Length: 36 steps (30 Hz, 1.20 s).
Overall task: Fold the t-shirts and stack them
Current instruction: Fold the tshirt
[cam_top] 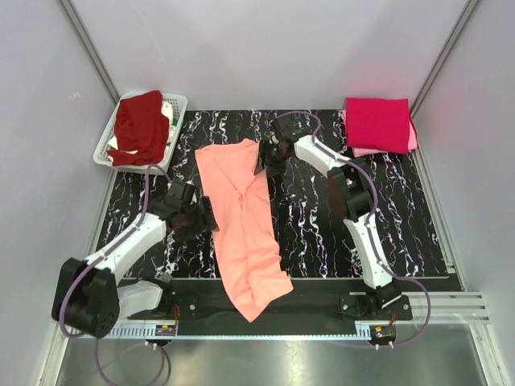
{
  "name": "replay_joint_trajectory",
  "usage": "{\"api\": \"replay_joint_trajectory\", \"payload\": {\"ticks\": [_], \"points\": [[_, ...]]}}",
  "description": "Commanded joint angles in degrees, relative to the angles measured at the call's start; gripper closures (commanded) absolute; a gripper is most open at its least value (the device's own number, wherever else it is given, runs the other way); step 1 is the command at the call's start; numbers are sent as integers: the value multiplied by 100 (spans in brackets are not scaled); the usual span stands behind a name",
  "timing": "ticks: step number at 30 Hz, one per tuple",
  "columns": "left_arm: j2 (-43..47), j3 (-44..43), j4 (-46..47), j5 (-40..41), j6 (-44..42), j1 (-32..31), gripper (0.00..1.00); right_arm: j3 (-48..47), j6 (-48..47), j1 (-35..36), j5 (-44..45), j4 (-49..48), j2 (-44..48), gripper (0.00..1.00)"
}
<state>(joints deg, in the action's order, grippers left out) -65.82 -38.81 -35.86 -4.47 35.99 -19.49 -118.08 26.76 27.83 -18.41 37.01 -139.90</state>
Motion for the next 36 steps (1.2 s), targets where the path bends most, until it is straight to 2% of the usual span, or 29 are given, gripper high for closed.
{"api": "replay_joint_trajectory", "payload": {"ticks": [1, 3, 7, 10, 11, 13, 15, 16, 21, 25, 26, 27, 28, 29, 31, 32, 36], "points": [[-491, 40, 1062, 192, 137, -3, 17, -57, 22, 3, -135, -194, -196, 45], [-964, 40, 1517, 157, 93, -3, 20, 66, 74, -32, -136, -361, -222, 56], [-1792, -74, 2205, -53, -56, -3, 32, 259, 189, -313, -285, -686, -275, 84], [-2399, -381, 2364, -80, -162, -3, 48, 312, 215, -611, -294, -836, -328, 100], [-2661, -486, 2338, -63, -206, -3, 65, 312, 215, -691, -320, -880, -337, 100], [-2918, -873, 2250, 25, -285, -3, 82, 295, 276, -858, -260, -933, -354, 100], [-3277, -1354, 2101, 78, -381, -3, 97, 260, 382, -1121, -259, -1038, -363, 100], [-3392, -1540, 2031, 156, -408, -3, 98, 225, 495, -1183, -242, -1073, -380, 100], [-4315, -2990, 1512, 262, -636, 6, 100, -749, 532, -1456, 40, -960, -714, 100], [-4816, -3835, 1108, 297, -620, 6, 100, -2521, 549, -1562, -178, -477, -1652, 100], [-4861, -3914, 1055, 289, -602, 6, 98, -2718, 567, -1579, -284, -441, -1759, 98], [-4844, -3959, 1028, 245, -549, -3, 94, -2816, 593, -1605, -433, -493, -1830, 91], [-4800, -3933, 1028, 201, -523, -3, 88, -2791, 611, -1623, -696, -650, -1831, 69], [-4634, -3828, 1011, 201, -479, -11, 71, -2747, 576, -1623, -759, -678, -1787, 53], [-4353, -3635, 1011, 314, -461, -20, 57, -2459, 401, -1623, -795, -635, -1499, 36], [-4012, -3416, 958, 376, -418, -29, 47, -2291, 321, -1623, -700, -608, -1340, 34], [-3026, -2941, 774, 586, -329, -99, 39, -1115, 49, -1641, -111, -581, -216, 31]]}}
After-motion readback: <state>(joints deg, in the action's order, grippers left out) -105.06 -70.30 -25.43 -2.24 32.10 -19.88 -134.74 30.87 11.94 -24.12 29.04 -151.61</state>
